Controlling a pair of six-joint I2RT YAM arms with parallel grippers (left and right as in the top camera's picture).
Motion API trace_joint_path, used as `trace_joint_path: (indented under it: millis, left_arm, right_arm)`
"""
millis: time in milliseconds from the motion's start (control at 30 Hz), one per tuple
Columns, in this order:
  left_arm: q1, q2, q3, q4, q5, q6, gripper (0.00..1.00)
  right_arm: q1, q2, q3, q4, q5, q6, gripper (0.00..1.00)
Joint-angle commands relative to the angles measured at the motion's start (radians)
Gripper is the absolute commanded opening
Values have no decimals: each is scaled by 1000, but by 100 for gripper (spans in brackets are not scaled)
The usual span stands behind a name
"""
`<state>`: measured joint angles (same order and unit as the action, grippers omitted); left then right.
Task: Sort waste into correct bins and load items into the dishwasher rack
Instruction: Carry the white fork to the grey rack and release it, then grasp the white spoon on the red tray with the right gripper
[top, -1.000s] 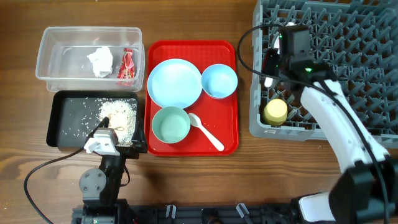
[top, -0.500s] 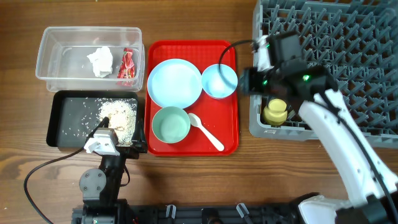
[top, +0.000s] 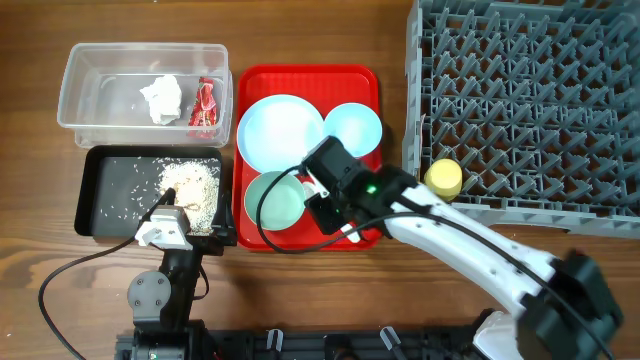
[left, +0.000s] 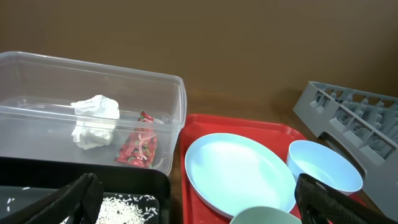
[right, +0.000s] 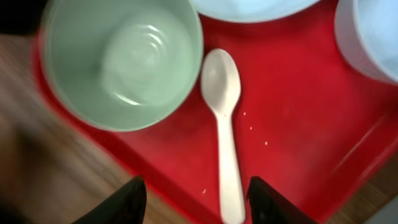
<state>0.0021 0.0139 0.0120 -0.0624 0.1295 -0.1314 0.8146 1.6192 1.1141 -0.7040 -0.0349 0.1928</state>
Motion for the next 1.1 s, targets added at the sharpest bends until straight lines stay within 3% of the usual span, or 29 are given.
trace_joint_path:
  millis: [0, 200, 467, 767, 867, 1067]
  left_arm:
    - [7, -7, -6, -1, 8, 19, 100]
    - [7, -7, -6, -1, 8, 19, 100]
    - [7, -7, -6, -1, 8, 20, 100]
    - [7, -7, -6, -1, 8, 19, 100]
    - [7, -7, -6, -1, 8, 20, 100]
    - [7, -7, -6, -1, 8, 19, 100]
  right_arm:
    - [-4, 97, -43, 52, 43, -57, 53]
    - [-11, 215, -43, 76, 73, -49, 47]
    - [-71, 256, -40, 63, 69, 2, 7]
    - [-96, -61, 19, -82, 50, 5, 5]
    - [-116, -204, 50, -102, 92, 108, 4]
    - [-315, -367, 56, -91, 139, 225, 4]
